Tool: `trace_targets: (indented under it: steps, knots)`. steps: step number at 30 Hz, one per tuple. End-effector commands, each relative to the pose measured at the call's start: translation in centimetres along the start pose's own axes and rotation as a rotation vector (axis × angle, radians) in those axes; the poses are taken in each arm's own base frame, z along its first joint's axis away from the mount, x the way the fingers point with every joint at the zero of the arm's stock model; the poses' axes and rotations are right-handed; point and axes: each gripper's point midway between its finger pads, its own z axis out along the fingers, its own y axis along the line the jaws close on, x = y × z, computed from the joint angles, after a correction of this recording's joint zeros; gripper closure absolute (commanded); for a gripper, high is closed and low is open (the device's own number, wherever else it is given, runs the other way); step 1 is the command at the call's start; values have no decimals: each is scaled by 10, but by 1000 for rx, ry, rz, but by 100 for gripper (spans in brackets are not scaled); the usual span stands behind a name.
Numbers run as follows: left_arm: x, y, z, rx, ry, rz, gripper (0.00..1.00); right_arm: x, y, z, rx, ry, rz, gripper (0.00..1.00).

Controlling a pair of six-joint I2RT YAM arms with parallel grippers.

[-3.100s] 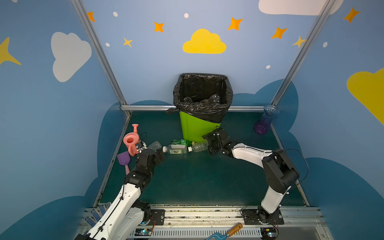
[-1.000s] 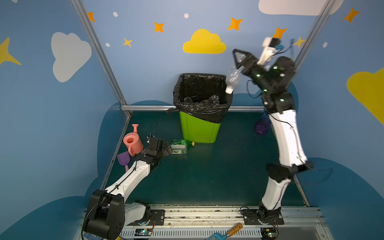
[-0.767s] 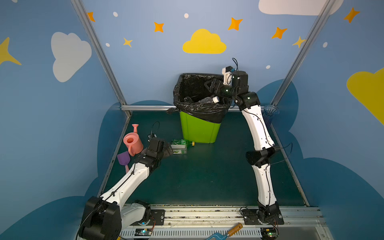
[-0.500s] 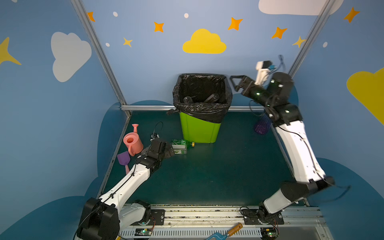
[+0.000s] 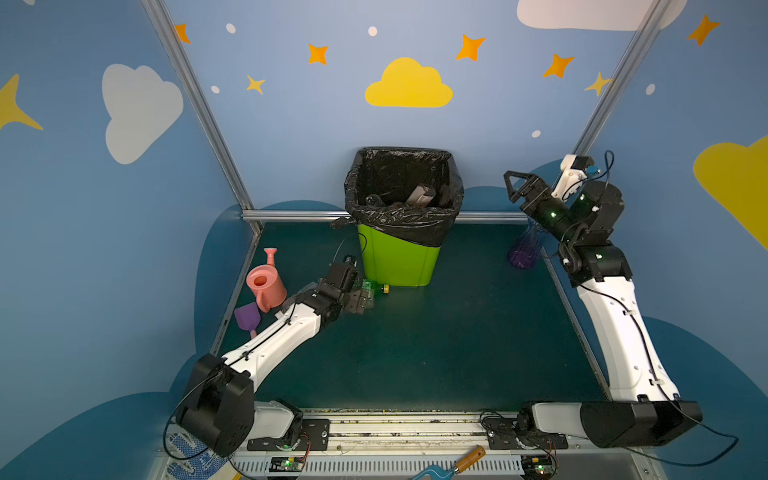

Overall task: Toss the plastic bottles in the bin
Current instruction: 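Open the right gripper to drop the clear bottle into the bin, then withdraw the right gripper while the left lowers toward the square clear bottle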

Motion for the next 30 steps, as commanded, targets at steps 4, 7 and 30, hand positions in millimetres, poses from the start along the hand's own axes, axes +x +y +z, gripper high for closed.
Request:
trace_targets:
  steps: [4, 7, 30]
  knots:
    - [16, -21, 17, 89, 159, 430, 0, 40, -74, -34, 95, 34, 172, 5]
    - [19, -28, 26, 126, 188, 538, 0, 67, -115, -50, 152, 65, 256, 5]
    - [45, -44, 71, 216, 332, 725, 14, 142, -212, -119, 331, 110, 485, 4]
